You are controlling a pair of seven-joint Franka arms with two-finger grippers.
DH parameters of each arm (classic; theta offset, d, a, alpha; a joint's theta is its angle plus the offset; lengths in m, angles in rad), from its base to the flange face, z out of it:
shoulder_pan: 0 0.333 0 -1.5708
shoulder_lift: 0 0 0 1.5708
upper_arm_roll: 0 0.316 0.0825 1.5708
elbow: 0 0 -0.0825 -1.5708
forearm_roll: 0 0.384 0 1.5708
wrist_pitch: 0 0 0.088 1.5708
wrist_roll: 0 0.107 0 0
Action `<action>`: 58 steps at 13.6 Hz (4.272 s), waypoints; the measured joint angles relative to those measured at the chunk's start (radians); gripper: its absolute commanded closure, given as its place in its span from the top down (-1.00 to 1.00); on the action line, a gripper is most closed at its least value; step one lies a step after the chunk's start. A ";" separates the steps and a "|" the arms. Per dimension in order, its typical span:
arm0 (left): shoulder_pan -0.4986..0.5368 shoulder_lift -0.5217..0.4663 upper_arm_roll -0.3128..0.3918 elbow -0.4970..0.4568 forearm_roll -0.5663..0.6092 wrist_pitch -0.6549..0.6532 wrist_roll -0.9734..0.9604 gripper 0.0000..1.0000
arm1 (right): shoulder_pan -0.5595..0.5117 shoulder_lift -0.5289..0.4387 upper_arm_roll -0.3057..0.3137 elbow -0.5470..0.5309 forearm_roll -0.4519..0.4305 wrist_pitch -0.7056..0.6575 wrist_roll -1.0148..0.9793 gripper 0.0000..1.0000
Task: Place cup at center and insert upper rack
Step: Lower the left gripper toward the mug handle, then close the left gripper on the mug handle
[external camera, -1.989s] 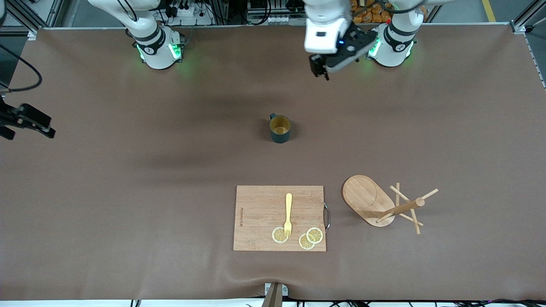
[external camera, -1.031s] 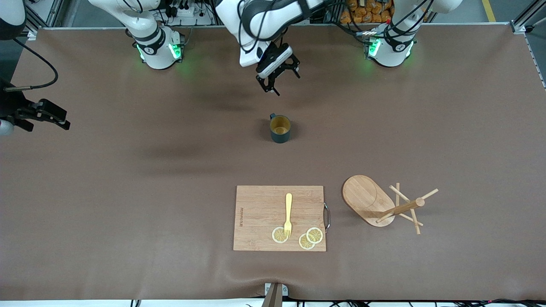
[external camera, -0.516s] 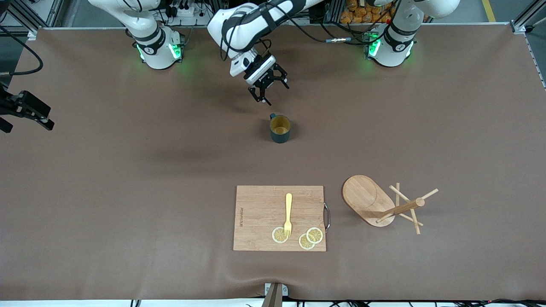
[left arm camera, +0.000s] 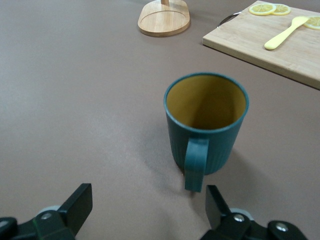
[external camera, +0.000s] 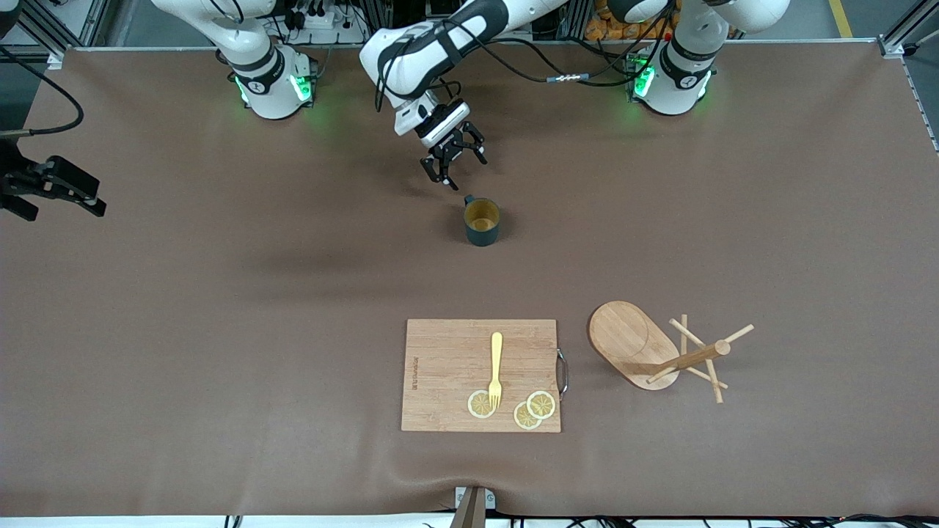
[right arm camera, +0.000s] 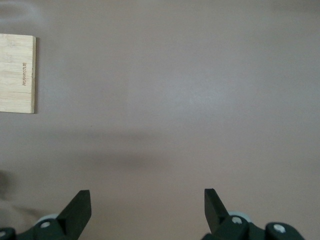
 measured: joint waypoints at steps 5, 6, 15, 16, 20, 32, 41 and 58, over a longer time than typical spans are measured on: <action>-0.084 0.033 0.092 0.034 0.010 0.001 0.000 1.00 | 0.000 0.004 0.000 0.000 0.000 -0.039 0.000 1.00; -0.086 0.039 0.095 0.036 0.013 0.001 0.000 0.92 | 0.000 0.006 0.000 0.000 0.000 -0.046 0.000 1.00; -0.088 0.095 0.155 0.083 0.073 0.050 0.038 0.47 | 0.000 0.009 0.000 0.001 -0.035 -0.061 0.000 1.00; -0.088 0.095 0.156 0.086 0.073 0.050 0.041 0.40 | 0.000 0.009 0.000 0.001 -0.036 -0.062 0.000 1.00; -0.088 0.095 0.158 0.089 0.073 0.050 0.042 0.29 | 0.000 0.009 0.000 0.001 -0.036 -0.063 0.000 1.00; -0.087 0.096 0.172 0.092 0.073 0.050 0.042 -0.28 | 0.000 0.009 0.000 0.002 -0.036 -0.071 0.000 1.00; -0.086 0.097 0.173 0.093 0.073 0.054 0.048 -0.81 | 0.000 0.009 0.000 0.002 -0.036 -0.071 0.000 1.00; -0.043 0.006 0.173 0.138 -0.020 0.060 0.159 -1.00 | 0.000 0.009 0.000 0.002 -0.033 -0.066 0.000 1.00</action>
